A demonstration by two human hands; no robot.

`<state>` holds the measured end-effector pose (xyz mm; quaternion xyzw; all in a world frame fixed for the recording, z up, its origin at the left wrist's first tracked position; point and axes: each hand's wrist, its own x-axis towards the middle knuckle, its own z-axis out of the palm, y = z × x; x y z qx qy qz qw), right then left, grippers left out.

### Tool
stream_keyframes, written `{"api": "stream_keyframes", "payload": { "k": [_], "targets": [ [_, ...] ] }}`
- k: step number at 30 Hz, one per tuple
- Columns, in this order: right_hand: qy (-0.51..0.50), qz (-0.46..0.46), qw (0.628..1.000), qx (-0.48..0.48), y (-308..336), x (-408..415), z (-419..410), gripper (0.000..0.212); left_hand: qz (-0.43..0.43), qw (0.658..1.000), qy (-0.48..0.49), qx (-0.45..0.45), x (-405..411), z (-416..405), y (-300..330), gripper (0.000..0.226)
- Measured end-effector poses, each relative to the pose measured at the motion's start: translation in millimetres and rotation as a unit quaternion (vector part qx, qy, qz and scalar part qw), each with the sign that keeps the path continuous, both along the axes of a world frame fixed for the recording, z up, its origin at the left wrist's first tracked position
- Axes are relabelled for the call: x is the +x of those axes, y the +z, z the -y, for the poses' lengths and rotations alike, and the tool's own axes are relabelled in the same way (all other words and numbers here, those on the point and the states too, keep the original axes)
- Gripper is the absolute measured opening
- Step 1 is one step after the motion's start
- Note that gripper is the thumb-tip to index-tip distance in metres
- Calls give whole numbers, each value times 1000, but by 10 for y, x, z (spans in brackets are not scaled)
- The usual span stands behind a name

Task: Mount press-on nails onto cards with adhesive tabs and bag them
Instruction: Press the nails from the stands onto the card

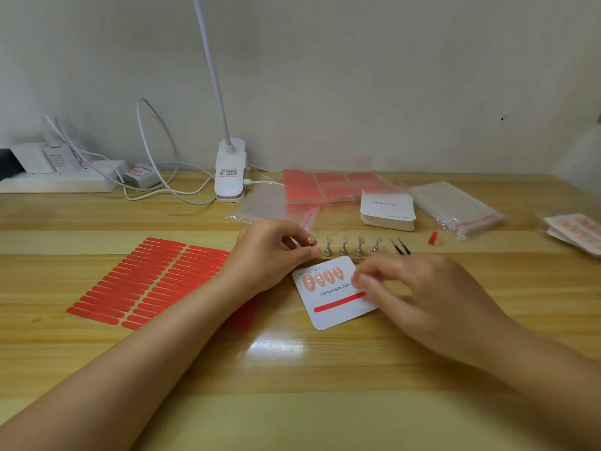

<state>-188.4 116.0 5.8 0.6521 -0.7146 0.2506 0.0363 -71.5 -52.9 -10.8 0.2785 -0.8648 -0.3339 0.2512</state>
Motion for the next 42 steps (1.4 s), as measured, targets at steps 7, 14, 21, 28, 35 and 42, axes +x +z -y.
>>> {"api": "stream_keyframes", "payload": {
  "k": [7,14,21,28,35,42],
  "targets": [
    [40,-39,998,7,-88,70,-207,28,-92,994,18,-64,56,-68,128,21],
    [29,2,1000,2,-119,76,-264,25,-29,945,-223,-236,113,-279,128,20],
    [19,170,985,-35,-104,-72,-243,13,60,936,-243,-250,120,-325,14,28],
    [-93,197,969,-118,-148,-294,-27,12,74,942,-245,-217,73,-287,32,28],
    [-86,24,991,-97,-301,-280,-27,14,57,947,-235,-213,111,-360,-51,29],
    [-66,-20,994,-87,-327,-275,-32,13,97,941,-232,-227,119,-374,-46,44]
  ]
}}
